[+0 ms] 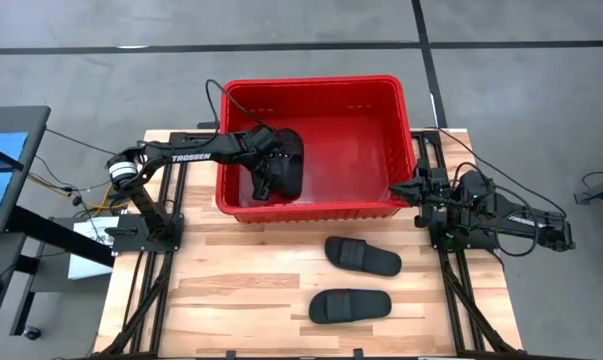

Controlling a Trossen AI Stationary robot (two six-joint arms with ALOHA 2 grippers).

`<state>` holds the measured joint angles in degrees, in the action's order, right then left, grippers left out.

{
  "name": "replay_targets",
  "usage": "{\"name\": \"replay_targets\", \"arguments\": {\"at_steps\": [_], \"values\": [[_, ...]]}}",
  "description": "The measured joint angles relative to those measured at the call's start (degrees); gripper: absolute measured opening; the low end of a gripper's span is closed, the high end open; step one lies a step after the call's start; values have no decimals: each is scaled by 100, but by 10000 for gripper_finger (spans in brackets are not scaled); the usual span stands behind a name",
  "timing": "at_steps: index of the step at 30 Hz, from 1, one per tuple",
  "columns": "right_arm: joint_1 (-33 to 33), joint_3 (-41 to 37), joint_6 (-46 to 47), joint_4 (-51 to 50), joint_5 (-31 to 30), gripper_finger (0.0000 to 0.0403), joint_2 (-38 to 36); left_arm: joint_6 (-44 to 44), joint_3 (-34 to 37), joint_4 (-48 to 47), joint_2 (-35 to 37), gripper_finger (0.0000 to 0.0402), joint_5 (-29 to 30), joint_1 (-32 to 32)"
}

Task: Pick and place slides into bin
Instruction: Put the black slipper into the bin

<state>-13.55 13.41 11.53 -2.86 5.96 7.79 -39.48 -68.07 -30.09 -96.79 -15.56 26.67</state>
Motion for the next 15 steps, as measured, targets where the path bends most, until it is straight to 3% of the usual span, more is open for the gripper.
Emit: {"name": "replay_targets", "arguments": {"at_steps": [8,15], "values": [[-1,0,0,0,2,0,0,132,-46,-118,47,148,131,0],[1,0,0,-1,1,0,0,415,-792,-564,184,149,126,-6]]}}
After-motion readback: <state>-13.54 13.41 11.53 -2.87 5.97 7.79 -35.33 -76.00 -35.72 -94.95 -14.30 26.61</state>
